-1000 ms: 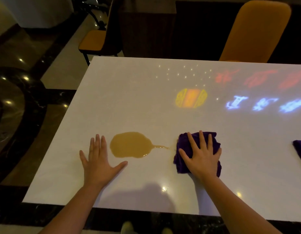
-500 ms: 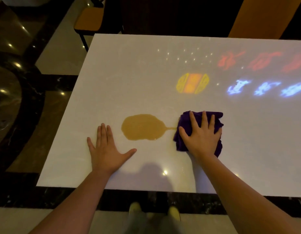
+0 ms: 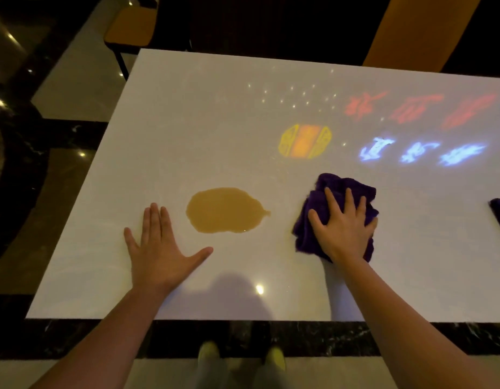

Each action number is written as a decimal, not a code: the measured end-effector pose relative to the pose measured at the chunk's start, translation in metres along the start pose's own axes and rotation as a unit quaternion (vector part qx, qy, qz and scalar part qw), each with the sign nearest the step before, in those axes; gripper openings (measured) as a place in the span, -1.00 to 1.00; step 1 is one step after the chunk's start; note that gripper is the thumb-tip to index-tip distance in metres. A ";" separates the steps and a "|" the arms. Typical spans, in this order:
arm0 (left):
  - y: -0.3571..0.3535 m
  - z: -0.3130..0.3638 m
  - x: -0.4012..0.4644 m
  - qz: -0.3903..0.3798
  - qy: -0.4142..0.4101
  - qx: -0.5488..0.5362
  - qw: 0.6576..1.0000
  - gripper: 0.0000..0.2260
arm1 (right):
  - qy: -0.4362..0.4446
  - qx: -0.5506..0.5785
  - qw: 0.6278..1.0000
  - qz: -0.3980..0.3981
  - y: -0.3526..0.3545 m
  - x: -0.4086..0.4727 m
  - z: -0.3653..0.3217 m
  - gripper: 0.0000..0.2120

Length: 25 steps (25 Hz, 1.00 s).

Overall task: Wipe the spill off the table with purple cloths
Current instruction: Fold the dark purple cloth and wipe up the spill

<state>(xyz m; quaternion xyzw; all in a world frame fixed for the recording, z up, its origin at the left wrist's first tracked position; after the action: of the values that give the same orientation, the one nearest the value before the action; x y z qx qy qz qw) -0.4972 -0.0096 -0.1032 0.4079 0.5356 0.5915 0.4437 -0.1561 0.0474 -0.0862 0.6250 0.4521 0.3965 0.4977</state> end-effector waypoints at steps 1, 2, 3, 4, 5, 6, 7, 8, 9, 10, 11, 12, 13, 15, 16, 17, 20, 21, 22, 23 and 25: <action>0.000 0.000 0.000 -0.003 -0.001 0.001 1.000 0.15 | 0.022 0.007 1.000 -0.004 -0.005 0.005 -0.018 -0.34; 0.000 -0.001 0.000 -0.005 -0.001 0.001 1.000 0.16 | 0.055 0.015 0.998 -0.009 -0.009 0.008 -0.037 -0.34; 0.000 -0.001 -0.001 -0.008 0.000 0.001 1.000 0.17 | 0.090 0.026 0.996 -0.014 -0.011 0.010 -0.054 -0.36; 0.000 0.000 -0.001 -0.010 -0.001 0.002 1.000 0.17 | 0.123 0.039 0.992 -0.016 -0.013 0.012 -0.069 -0.38; 0.000 0.000 -0.001 -0.010 -0.002 0.001 1.000 0.17 | 0.151 0.057 0.987 -0.020 -0.014 0.016 -0.085 -0.40; 0.000 0.000 0.000 -0.012 -0.003 -0.004 1.000 0.18 | 0.174 0.083 0.981 -0.029 -0.015 0.021 -0.101 -0.42; 0.000 0.000 0.000 -0.016 -0.005 -0.010 1.000 0.18 | 0.189 0.112 0.975 -0.045 -0.015 0.023 -0.117 -0.42; 0.000 -0.001 0.001 -0.021 -0.009 -0.016 1.000 0.19 | 0.196 0.139 0.968 -0.066 -0.017 0.023 -0.132 -0.42; -0.001 -0.003 0.002 -0.027 -0.016 -0.023 0.999 0.19 | 0.199 0.155 0.964 -0.087 -0.020 0.019 -0.146 -0.41; -0.001 -0.005 0.002 -0.033 -0.024 -0.032 0.999 0.21 | 0.204 0.157 0.961 -0.101 -0.025 0.011 -0.159 -0.40; -0.002 -0.006 0.001 -0.040 -0.032 -0.043 0.998 0.22 | 0.216 0.143 0.960 -0.104 -0.029 -0.001 -0.168 -0.40; -0.002 -0.008 0.001 -0.043 -0.040 -0.053 0.997 0.23 | 0.241 0.114 0.959 -0.094 -0.034 -0.015 -0.176 -0.38; -0.002 -0.009 0.000 -0.044 -0.047 -0.059 0.996 0.24 | 0.271 0.080 0.956 -0.078 -0.037 -0.028 -0.180 -0.35; 0.000 -0.010 -0.001 -0.040 -0.057 -0.066 0.995 0.25 | 0.304 0.050 0.951 -0.040 -0.035 -0.043 -0.174 -0.35; 0.000 -0.010 -0.001 -0.038 -0.059 -0.071 0.995 0.25 | 0.307 0.059 0.950 -0.019 -0.030 -0.042 -0.166 -0.39; 0.001 -0.010 -0.001 -0.037 -0.060 -0.076 0.995 0.24 | 0.306 0.077 0.949 0.004 -0.025 -0.039 -0.157 -0.45; 0.002 -0.012 -0.003 -0.043 -0.075 -0.090 0.992 0.20 | 0.287 0.101 0.952 0.035 -0.015 -0.026 -0.137 -0.66; 0.002 -0.015 -0.003 -0.043 -0.079 -0.085 0.992 0.18 | 0.273 0.107 0.955 0.038 -0.013 -0.020 -0.134 -0.70; 0.003 -0.020 -0.002 -0.040 -0.078 -0.072 0.993 0.17 | 0.243 0.135 0.960 0.040 -0.012 -0.015 -0.133 -0.73; 0.003 -0.025 -0.001 -0.036 -0.075 -0.057 0.995 0.16 | 0.188 0.196 0.961 0.044 -0.008 -0.010 -0.131 -0.75; 0.004 -0.033 0.000 -0.027 -0.072 -0.038 0.996 0.18 | 0.036 0.374 0.925 0.058 -0.004 -0.006 -0.128 -0.79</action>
<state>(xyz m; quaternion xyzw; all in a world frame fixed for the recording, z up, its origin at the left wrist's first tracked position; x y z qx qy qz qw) -0.5289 -0.0187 -0.1024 0.4173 0.4904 0.5685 0.5121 -0.2794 0.0756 -0.0660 0.7762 0.5483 0.2488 0.1874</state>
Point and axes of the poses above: each hand's wrist, its own x-axis towards the middle knuckle, its own y-axis out of the back of the hand, z = x × y, the point moved 5 cm from there along x, towards the middle knuckle, and after that the axes turned 8 degrees about z, right-handed, at the moved point
